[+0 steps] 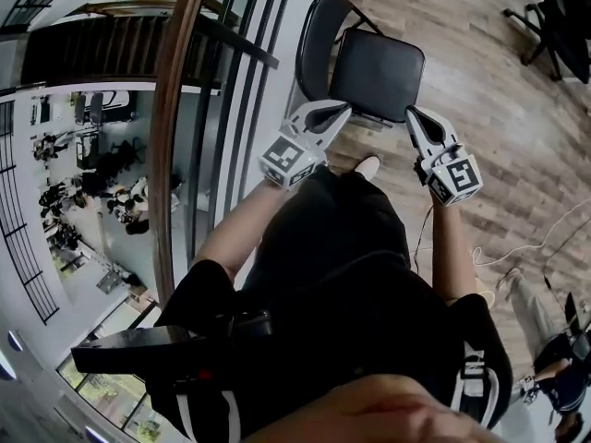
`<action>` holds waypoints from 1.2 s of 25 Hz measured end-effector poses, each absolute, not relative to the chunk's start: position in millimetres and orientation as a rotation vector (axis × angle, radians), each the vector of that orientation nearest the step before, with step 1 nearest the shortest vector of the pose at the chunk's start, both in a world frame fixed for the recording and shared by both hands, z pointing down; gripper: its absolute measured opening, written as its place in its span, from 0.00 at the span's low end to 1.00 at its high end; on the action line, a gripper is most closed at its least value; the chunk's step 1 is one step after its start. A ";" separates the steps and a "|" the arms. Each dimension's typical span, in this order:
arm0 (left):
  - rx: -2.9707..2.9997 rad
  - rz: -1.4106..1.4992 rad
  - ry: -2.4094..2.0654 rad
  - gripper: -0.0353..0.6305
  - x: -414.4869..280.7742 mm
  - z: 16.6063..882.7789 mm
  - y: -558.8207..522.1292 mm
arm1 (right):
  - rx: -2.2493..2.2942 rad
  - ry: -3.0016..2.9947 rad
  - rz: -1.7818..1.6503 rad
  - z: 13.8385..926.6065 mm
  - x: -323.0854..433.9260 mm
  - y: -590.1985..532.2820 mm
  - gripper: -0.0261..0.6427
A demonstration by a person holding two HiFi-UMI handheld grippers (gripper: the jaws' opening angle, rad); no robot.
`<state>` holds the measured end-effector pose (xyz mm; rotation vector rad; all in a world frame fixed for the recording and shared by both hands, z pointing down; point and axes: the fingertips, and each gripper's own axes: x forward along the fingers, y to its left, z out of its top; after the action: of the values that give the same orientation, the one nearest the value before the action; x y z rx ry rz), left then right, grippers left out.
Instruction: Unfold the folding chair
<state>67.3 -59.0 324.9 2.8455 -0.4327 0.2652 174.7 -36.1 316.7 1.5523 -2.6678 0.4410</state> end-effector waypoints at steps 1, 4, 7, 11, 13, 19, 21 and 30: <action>2.859 0.236 -0.415 0.06 67.4 311.0 -57.5 | 1.547 -2.691 0.387 296.5 165.3 -35.0 0.05; 2.885 0.156 -0.373 0.06 66.3 274.5 -50.9 | 1.533 -2.734 0.277 249.7 137.0 -27.2 0.05; 2.909 0.097 -0.329 0.06 63.7 249.7 -42.1 | 1.516 -2.751 0.197 223.4 110.4 -18.7 0.05; 2.947 0.025 -0.274 0.06 66.9 228.8 -36.4 | 1.522 -2.753 0.155 207.1 97.1 -15.8 0.05; 2.954 -0.003 -0.260 0.06 66.2 221.5 -37.0 | 1.535 -2.747 0.147 202.3 94.8 -16.8 0.05; 2.966 0.004 -0.262 0.06 60.6 215.0 -38.7 | 1.564 -2.748 0.165 196.5 93.8 -19.0 0.05; 2.969 0.002 -0.261 0.06 59.3 213.4 -39.1 | 1.565 -2.744 0.161 195.2 92.5 -19.6 0.05; 2.971 -0.022 -0.228 0.06 59.1 211.5 -33.2 | 1.588 -2.752 0.178 196.9 88.0 -15.7 0.05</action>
<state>59.1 -33.2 211.5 2.9715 -0.2282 -0.0216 88.0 -15.7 196.9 1.5878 -2.7519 0.1783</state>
